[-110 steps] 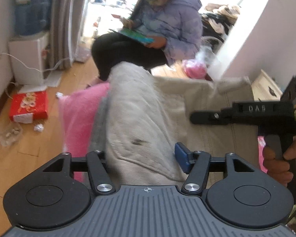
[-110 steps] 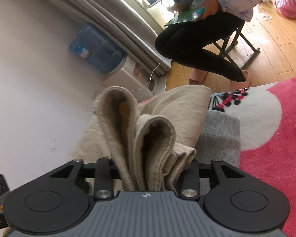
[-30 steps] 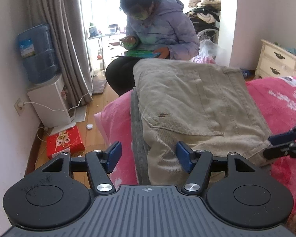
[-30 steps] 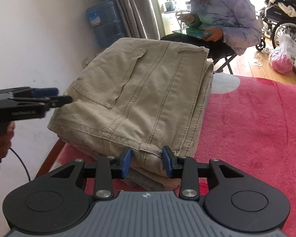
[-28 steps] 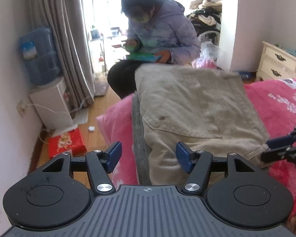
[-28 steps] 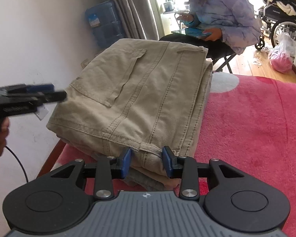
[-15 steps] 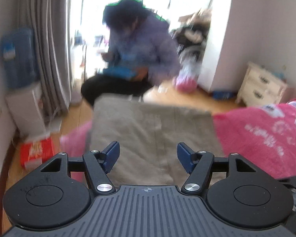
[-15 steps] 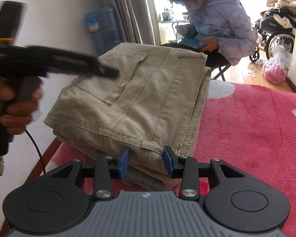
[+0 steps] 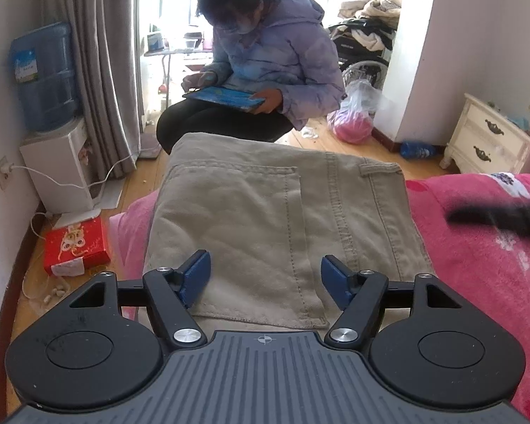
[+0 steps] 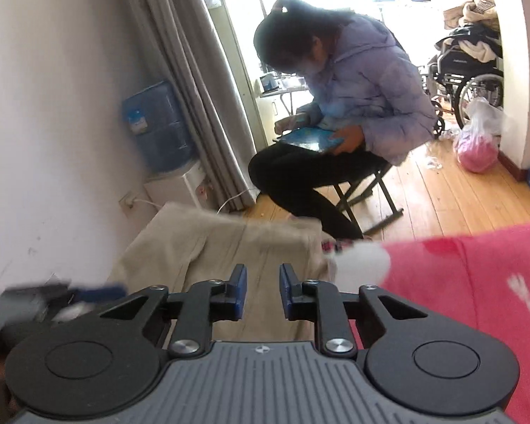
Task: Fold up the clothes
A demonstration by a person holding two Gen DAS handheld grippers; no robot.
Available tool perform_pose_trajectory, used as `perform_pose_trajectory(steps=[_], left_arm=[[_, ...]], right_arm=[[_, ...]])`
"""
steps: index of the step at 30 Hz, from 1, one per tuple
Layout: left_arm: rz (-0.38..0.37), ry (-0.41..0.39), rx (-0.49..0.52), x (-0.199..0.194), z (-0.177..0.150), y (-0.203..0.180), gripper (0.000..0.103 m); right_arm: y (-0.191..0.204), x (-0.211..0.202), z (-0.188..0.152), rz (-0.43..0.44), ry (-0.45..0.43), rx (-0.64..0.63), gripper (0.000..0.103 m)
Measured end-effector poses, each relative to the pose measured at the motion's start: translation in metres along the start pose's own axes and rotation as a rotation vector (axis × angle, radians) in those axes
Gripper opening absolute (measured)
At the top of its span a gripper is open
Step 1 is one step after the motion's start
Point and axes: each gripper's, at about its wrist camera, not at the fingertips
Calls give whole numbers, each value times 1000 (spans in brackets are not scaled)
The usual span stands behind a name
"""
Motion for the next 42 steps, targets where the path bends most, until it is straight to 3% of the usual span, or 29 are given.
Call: perform_pose_trajectory(steps=[6, 8, 13, 17, 21, 25, 31, 34, 37, 42], left_arm=[[-30, -16, -9, -16, -4, 6, 69], [-55, -38, -19, -34, -8, 15, 70], [-26, -59, -38, -67, -30, 46, 70], [-61, -26, -118, -52, -30, 60, 70], [-150, 47, -188, -42, -32, 59, 67], [-186, 21, -138, -60, -39, 50, 67], [-241, 88, -130, -59, -43, 54, 68], [-228, 82, -122, -68, -41, 60, 67], [-199, 19, -108, -80, -33, 65, 68], [-201, -29, -83, -70, -19, 49, 68]], right_arm=[[-20, 76, 4, -53, 112, 11, 18], [-22, 75, 3, -47, 107, 3, 18], [-19, 72, -4, -45, 98, -10, 18], [-14, 73, -2, -66, 104, -12, 18], [-15, 73, -2, -68, 107, -12, 18], [-15, 74, -6, -67, 102, 0, 18], [-13, 73, -6, -67, 103, -14, 18], [-17, 63, -1, -40, 87, 10, 18], [-18, 37, 3, -17, 25, 36, 18], [-8, -15, -10, -11, -5, 30, 18]])
Point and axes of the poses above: each gripper's, at about its wrist camera, not at the fingertips, and x roughly the way its jaws point, y to its left, z to its top, and after that the axes turned 10 degrees about z, right-handed
